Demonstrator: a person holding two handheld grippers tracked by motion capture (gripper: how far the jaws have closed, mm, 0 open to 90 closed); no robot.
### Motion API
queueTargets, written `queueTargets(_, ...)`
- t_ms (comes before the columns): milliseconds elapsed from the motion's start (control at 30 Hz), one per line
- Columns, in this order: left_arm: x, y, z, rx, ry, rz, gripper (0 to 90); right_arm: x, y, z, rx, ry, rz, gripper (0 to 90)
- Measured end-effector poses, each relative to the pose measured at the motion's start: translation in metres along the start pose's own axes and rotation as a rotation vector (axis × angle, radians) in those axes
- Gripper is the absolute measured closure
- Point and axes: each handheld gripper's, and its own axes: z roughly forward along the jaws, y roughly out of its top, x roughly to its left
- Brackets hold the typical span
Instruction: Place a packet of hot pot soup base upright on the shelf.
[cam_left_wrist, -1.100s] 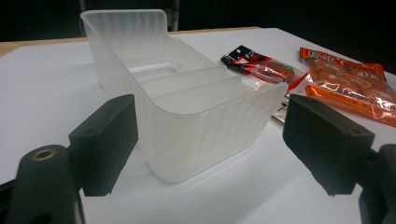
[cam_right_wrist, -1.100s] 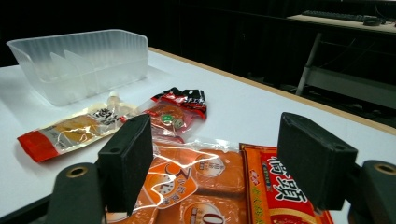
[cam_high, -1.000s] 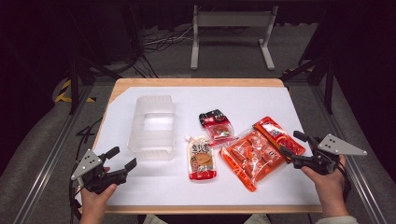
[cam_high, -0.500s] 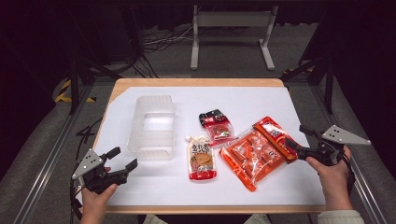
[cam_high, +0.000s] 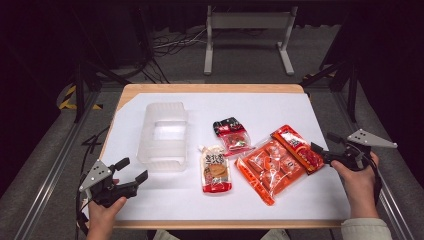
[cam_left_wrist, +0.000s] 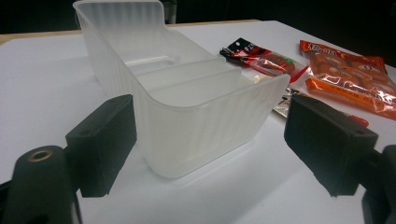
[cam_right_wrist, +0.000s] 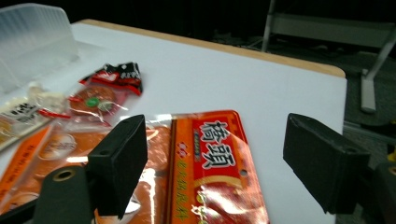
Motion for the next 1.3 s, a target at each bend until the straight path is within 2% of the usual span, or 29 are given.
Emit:
queueTargets(267, -0.002, 0.000, 0.001, 0.011, -0.001, 0.007, 17.9, -0.012, -0.016, 0.009, 0.076, -0.018, 0.066, 24.0)
queueTargets(433, -0.003, -0.001, 0.003, 0.027, 0.010, 0.010, 18.3, -0.011, -0.025, 0.018, 0.154, -0.038, 0.067, 23.7)
queueTargets(600, -0.004, -0.001, 0.004, 0.029, 0.011, 0.016, 18.3, -0.014, -0.031, 0.023, 0.190, -0.046, 0.091, 23.7)
queueTargets(667, -0.004, -0.001, 0.004, 0.030, 0.011, 0.016, 18.3, -0.017, -0.035, 0.025, 0.223, -0.040, 0.118, 23.7)
queueTargets(800, -0.004, -0.001, 0.005, 0.037, 0.016, 0.018, 18.3, -0.018, -0.040, 0.031, 0.289, -0.021, 0.122, 23.0)
queueTargets(967, -0.004, -0.002, 0.005, 0.045, 0.017, 0.017, 18.4, -0.021, -0.043, 0.033, 0.320, -0.027, 0.149, 19.8)
queueTargets(1133, -0.004, -0.002, 0.006, 0.051, 0.020, 0.017, 18.5, -0.024, -0.048, 0.035, 0.352, -0.012, 0.179, 20.2)
queueTargets(1300, -0.004, -0.002, 0.006, 0.051, 0.022, 0.018, 18.8, -0.028, -0.050, 0.033, 0.340, 0.013, 0.250, 23.7)
